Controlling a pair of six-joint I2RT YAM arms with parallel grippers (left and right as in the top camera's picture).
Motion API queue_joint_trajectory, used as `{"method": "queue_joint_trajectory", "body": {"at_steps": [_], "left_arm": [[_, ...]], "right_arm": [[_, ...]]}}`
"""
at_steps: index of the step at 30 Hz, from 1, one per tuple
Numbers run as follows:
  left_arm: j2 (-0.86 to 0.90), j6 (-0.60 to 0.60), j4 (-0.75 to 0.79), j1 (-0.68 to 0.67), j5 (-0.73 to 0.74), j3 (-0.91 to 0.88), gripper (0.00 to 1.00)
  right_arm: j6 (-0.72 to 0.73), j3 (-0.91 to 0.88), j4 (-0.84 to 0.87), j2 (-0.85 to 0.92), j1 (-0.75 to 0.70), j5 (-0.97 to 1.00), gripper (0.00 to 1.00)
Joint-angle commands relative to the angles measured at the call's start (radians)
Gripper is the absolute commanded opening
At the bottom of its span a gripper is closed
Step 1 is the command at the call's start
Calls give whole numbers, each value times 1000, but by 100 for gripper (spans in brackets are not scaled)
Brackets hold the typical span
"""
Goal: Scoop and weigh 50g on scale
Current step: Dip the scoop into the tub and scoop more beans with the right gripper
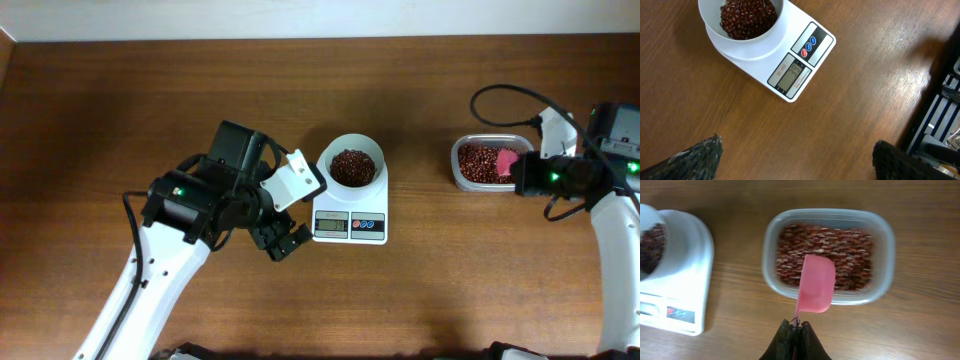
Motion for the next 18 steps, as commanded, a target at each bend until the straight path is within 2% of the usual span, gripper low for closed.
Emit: {"method": "queue_joint_trajectory", "body": {"at_steps": [1,8,12,14,18], "left_arm": [[5,12,2,3,14,-3,99],[5,12,2,3,14,-3,99],[5,12,2,3,14,-3,99],[5,12,2,3,14,-3,99],[5,12,2,3,14,-3,99]], "right_arm": [[-7,76,-2,0,-1,90,4],[19,115,-22,118,1,105,4],[27,303,-167,237,40,143,4],[45,426,-263,308,79,227,4],[45,474,-353,402,97,307,4]]}}
